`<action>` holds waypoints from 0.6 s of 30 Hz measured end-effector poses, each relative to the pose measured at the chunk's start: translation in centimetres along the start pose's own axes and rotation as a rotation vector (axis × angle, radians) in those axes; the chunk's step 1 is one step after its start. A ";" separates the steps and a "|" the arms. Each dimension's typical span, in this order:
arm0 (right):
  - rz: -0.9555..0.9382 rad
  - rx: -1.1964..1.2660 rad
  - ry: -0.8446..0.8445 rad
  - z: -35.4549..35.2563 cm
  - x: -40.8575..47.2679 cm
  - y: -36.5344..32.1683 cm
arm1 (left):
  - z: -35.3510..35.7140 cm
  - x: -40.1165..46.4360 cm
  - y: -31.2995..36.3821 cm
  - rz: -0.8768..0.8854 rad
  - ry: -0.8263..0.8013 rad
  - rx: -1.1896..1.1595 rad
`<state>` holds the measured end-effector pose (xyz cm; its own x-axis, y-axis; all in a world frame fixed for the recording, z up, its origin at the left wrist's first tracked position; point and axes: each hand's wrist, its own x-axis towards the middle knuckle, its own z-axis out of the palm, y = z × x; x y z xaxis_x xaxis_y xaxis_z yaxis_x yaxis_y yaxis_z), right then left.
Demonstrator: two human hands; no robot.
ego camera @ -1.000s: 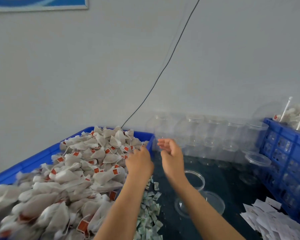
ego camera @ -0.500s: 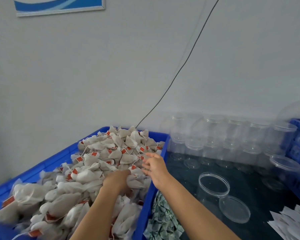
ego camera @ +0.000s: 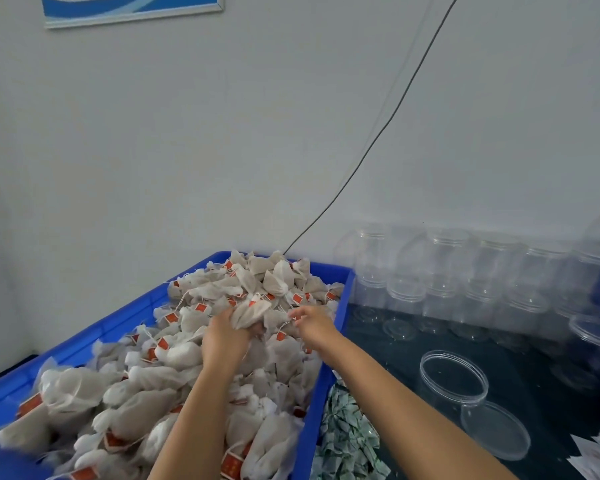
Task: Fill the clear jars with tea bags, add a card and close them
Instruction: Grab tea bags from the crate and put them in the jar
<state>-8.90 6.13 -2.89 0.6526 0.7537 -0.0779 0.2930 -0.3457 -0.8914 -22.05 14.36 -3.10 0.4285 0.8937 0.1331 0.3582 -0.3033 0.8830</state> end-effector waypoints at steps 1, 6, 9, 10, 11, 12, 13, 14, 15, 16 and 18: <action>-0.028 -0.178 -0.063 0.1 0.1 -0.2 | -0.1 0.0 0.1 -0.027 0.023 -0.059; -0.143 -0.252 -0.025 1.7 -0.1 -0.3 | -0.5 -0.1 0.6 -0.108 0.077 -0.371; -0.261 0.123 0.055 2.0 -0.9 -0.3 | -0.6 -0.3 1.0 -0.116 0.065 -0.529; -0.265 0.248 -0.036 2.0 -1.4 -0.5 | -0.7 -0.3 1.2 -0.121 0.049 -0.595; -0.245 0.353 -0.162 1.9 -1.8 -0.6 | -0.7 -0.4 1.5 -0.126 0.025 -0.660; -0.221 0.418 -0.273 1.7 -2.3 -0.7 | -0.7 -0.5 1.8 -0.123 0.000 -0.706; -0.210 0.462 -0.353 1.5 -2.8 -0.7 | -0.7 -0.7 2.0 -0.109 -0.019 -0.726; -0.213 0.507 -0.391 1.4 -3.1 -0.7 | -0.7 -0.7 2.3 -0.088 -0.027 -0.718; -0.224 0.557 -0.392 1.4 -3.2 -0.7 | -0.6 -0.8 2.5 -0.062 -0.027 -0.695; -0.226 0.607 -0.367 1.3 -3.3 -0.6 | -0.5 -0.9 2.6 -0.030 -0.021 -0.662; -0.201 0.684 -0.305 1.2 -3.5 -0.5 | -0.3 -1.2 2.7 0.051 0.008 -0.580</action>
<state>-12.18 4.30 -2.69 0.3826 0.9201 0.0836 -0.1763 0.1616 -0.9710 -21.82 12.55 -0.77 0.4267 0.8856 0.1833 -0.1765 -0.1173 0.9773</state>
